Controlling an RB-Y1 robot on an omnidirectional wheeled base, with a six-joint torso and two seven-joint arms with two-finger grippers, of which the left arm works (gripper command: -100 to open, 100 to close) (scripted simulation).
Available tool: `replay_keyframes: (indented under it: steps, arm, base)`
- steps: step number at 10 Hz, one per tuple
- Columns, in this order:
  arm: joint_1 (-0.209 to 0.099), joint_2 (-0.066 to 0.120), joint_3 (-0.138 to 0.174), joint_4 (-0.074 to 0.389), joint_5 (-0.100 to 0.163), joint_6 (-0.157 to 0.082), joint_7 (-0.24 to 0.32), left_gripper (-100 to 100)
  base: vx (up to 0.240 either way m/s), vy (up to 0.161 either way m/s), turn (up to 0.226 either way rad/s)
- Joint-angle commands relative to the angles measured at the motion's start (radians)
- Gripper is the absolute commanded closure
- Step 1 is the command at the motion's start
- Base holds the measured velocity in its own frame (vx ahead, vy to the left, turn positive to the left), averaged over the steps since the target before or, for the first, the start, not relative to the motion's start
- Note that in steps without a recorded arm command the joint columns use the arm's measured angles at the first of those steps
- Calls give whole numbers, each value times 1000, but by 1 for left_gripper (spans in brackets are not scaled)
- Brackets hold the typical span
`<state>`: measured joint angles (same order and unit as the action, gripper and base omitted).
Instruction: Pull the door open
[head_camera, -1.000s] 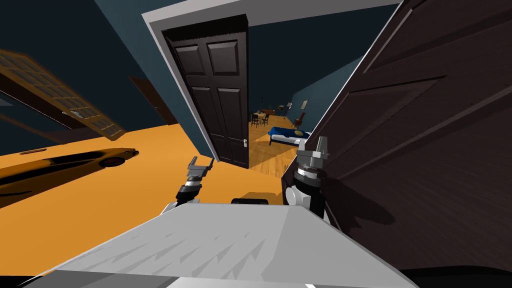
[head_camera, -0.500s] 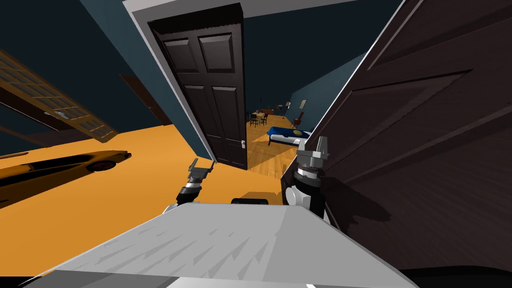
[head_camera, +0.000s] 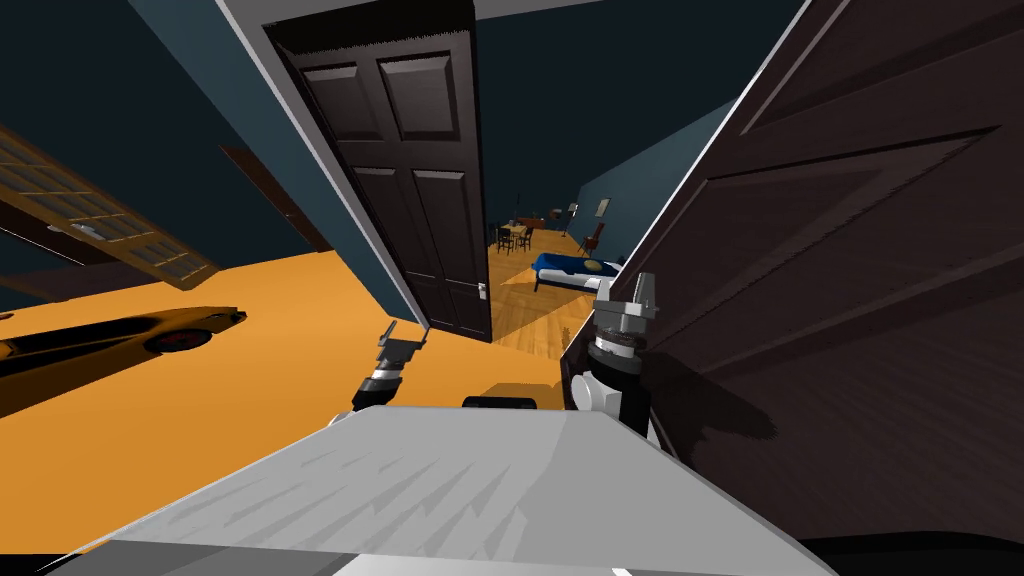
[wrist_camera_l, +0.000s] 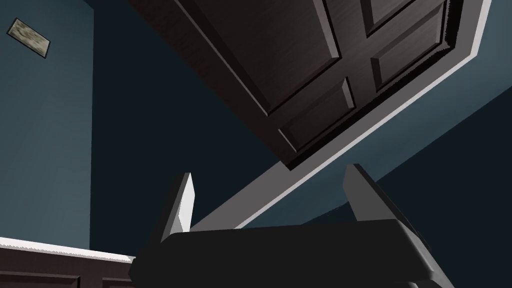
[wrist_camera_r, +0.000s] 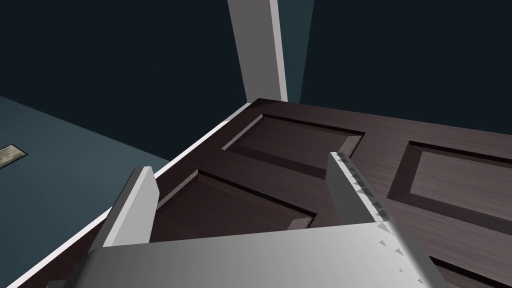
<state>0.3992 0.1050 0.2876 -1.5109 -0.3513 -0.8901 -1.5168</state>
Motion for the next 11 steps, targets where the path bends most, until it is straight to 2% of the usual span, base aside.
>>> replay_keyframes:
  steps: [1, 2, 3, 6, 7, 10, 11]
  arm:
    - [-5, 1, 9, 30, -17, -10, -50, -100]
    - [-8, 2, 15, 51, -28, -18, -79, -100]
    - [-8, 2, 15, 51, -28, -18, -88, -100]
    - [-17, 5, 32, 112, -61, -39, -179, -100]
    - [-17, 5, 32, 112, -61, -39, -189, -100]
    - [-25, 6, 49, 170, -92, -60, -280, -100]
    - [-25, 6, 49, 170, -92, -60, -288, -100]
  base:
    - [94, -21, -69]
    - [115, -15, -55]
    - [77, -18, -11]
    - [82, -28, -48]
    - [68, -13, -16]
    - [85, -17, -48]
    - [65, -13, -18]
